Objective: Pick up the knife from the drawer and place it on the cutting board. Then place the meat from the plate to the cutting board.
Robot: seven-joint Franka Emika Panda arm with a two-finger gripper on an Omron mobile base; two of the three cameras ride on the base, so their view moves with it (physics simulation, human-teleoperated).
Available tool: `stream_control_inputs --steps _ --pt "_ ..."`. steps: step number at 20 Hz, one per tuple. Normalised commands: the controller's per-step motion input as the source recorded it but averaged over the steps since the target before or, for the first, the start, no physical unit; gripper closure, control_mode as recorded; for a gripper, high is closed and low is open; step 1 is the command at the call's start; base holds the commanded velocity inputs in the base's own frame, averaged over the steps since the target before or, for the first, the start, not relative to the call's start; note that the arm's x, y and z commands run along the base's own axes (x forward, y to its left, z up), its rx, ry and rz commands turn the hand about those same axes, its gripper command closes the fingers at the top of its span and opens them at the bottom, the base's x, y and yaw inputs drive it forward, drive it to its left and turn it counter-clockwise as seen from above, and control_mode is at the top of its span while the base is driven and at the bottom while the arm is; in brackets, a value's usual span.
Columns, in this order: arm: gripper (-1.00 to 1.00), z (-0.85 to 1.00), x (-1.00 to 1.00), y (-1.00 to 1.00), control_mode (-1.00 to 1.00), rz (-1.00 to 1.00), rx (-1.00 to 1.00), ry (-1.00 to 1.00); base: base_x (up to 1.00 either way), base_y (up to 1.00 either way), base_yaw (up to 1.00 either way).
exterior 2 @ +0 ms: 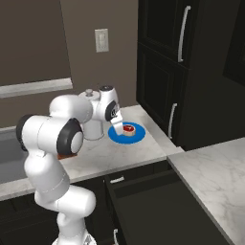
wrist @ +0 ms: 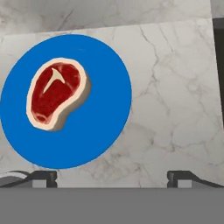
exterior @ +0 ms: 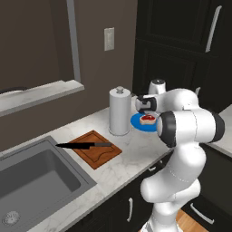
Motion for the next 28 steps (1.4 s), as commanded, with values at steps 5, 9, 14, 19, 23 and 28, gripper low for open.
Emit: stream_control_inputs --steps 5,9,14,19,23,28 --pt "-1.0 -0.08 0.31 0.0 -1.0 -0.01 0.0 0.0 0.0 0.0 0.0" --pt "-1.0 -0.15 0.31 0.0 -1.0 -0.01 0.0 0.0 0.0 0.0 0.0" --pt "-1.0 -0.19 0.33 0.0 -1.0 -0.01 0.0 0.0 0.0 0.0 0.0" --pt "-1.0 -0.2 0.1 0.0 -1.0 0.0 0.0 0.0 0.0 0.0 0.0" --pt "-1.0 -0.23 0.09 0.0 -1.0 0.0 0.0 0.0 0.0 0.0 0.0" --pt "-1.0 -0.09 0.33 0.0 -1.0 0.0 0.0 0.0 0.0 0.0 0.0"
